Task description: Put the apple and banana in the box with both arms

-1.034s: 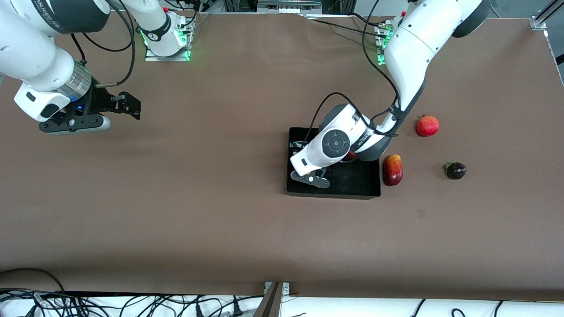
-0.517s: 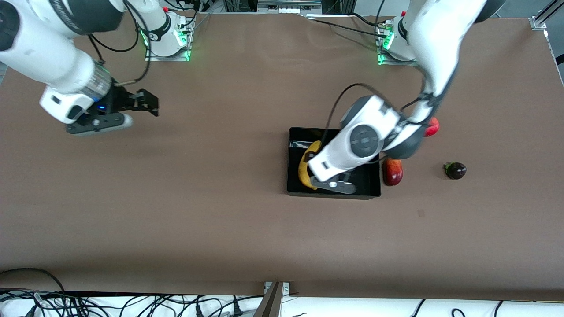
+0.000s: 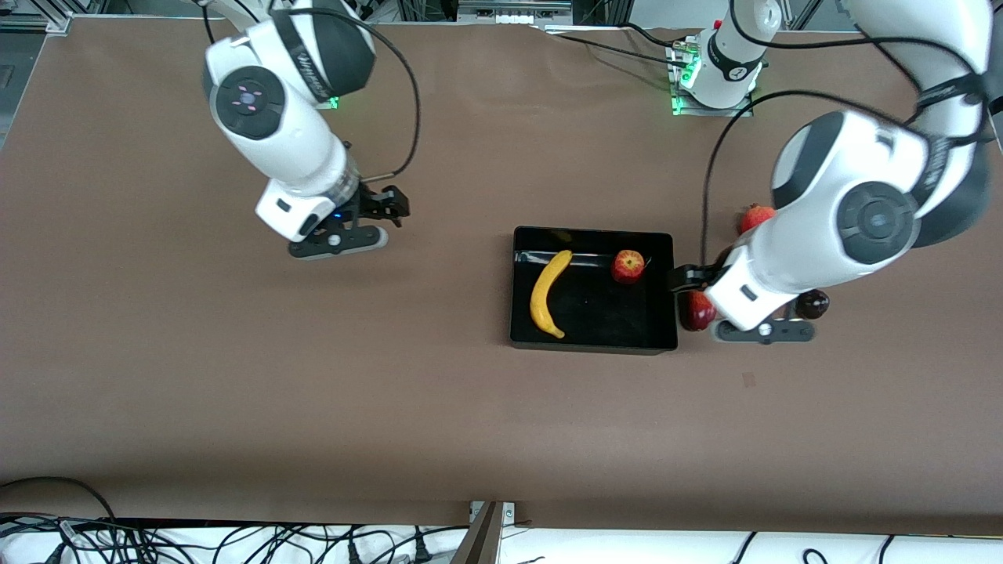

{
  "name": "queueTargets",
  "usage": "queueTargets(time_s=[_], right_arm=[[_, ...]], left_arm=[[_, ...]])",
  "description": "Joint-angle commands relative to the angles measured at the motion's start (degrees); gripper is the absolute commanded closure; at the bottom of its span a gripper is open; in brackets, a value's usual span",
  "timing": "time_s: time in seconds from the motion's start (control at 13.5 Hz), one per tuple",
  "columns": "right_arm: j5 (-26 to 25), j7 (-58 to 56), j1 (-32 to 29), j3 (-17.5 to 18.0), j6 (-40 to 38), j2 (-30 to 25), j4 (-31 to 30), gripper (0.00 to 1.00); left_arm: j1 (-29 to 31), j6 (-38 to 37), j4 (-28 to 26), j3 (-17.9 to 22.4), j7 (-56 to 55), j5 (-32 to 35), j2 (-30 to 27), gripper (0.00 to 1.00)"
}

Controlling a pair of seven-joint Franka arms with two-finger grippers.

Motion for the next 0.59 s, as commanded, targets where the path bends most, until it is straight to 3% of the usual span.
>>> queueTargets(time_s=[0.0,0.37,0.52], right_arm=[[0.3,-7.2,-1.8,-2.9,-3.6,-2.1,2.0,0.0],[0.3,-17.3,-1.7,-12.9,-15.7,-10.6,1.4,0.0],[-0.7,-17.5,-1.7,-15.5,-18.4,-12.6,1.4,0.0]], left_arm=[[1.6,-5.8,3.7,-0.2,0.2,3.5,-2.5,0.0],[-0.1,-4.3,-7.5,6.6,5.7,2.4,-13.2,0.0],[-1.4,0.1,-13.7,11.5,10.3,-2.2,-17.7,0.0]])
